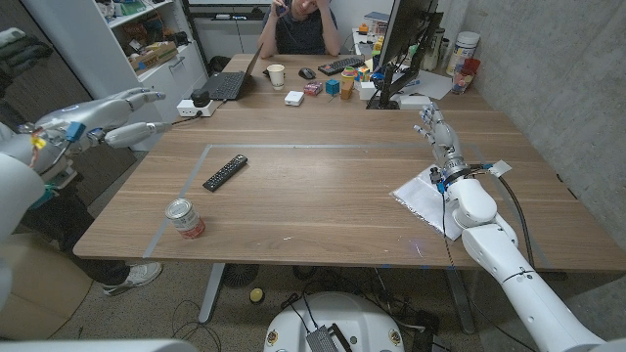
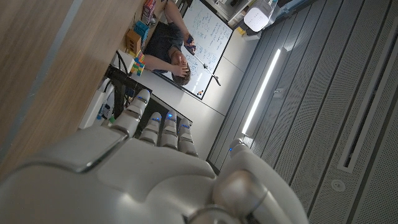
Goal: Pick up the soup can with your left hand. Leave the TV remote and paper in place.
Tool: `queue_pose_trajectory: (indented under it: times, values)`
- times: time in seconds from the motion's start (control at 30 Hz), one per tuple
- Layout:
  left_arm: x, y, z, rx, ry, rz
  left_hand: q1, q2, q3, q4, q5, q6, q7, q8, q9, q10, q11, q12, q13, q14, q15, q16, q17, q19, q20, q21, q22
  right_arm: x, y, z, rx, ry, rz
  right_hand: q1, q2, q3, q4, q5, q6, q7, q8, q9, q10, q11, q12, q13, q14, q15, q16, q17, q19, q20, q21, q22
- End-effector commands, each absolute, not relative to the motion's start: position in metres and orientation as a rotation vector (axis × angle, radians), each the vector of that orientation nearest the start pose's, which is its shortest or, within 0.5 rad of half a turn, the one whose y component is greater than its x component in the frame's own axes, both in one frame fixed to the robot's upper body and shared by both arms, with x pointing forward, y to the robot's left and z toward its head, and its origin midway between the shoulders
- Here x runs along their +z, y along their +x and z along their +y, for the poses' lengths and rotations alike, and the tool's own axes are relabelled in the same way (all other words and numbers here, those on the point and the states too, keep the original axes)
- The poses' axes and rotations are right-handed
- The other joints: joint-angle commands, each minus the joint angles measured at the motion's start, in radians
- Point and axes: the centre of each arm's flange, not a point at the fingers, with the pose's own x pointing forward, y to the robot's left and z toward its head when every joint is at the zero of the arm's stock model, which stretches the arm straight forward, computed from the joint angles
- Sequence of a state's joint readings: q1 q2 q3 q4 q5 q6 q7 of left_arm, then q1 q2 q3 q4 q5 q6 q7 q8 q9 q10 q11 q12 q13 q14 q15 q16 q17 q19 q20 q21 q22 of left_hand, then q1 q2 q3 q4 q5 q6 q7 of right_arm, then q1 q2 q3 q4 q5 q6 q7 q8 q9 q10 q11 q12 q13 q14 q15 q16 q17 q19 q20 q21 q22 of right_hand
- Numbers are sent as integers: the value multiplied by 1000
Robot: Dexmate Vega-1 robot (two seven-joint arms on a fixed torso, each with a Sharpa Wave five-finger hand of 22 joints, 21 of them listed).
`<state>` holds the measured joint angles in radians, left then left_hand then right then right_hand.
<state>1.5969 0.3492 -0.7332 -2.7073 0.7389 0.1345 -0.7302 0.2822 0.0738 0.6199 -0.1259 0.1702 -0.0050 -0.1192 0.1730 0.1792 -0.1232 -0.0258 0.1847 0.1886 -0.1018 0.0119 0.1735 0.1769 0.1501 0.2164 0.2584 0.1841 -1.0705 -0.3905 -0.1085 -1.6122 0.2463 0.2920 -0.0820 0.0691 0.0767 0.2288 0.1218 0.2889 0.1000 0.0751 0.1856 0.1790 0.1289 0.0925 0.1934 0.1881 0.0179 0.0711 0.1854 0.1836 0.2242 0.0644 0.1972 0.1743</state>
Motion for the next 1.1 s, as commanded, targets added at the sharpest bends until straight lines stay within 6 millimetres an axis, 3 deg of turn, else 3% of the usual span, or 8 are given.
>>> queue_pose_trajectory:
  times: [0.03,0.63,1.1]
  values:
    - [64,302,394,336,1445,-305,1,-11,-9,-3,8,-11,-4,1,4,-20,2,2,4,-11,5,5,3,10,2,0,5,1,575,-294,27,-138,-825,-7,-5,-2,2,2,6,-4,3,3,9,-2,4,3,6,0,8,5,9,-5,4,2]
    - [38,312,386,226,1446,-197,14,-10,-21,-10,13,4,-17,13,4,-11,8,13,4,4,6,13,2,40,1,4,7,8,579,-290,46,-157,-842,-10,-9,-7,3,2,4,-5,3,3,10,-3,3,3,8,2,8,5,8,-3,4,2]
    - [22,319,396,201,1471,-70,20,-13,-30,-15,14,4,-19,14,4,-27,15,10,4,-16,10,7,2,45,3,1,7,11,582,-284,57,-166,-841,-13,-12,-11,4,3,3,-4,3,2,10,-2,3,3,9,3,9,5,9,-1,4,2]
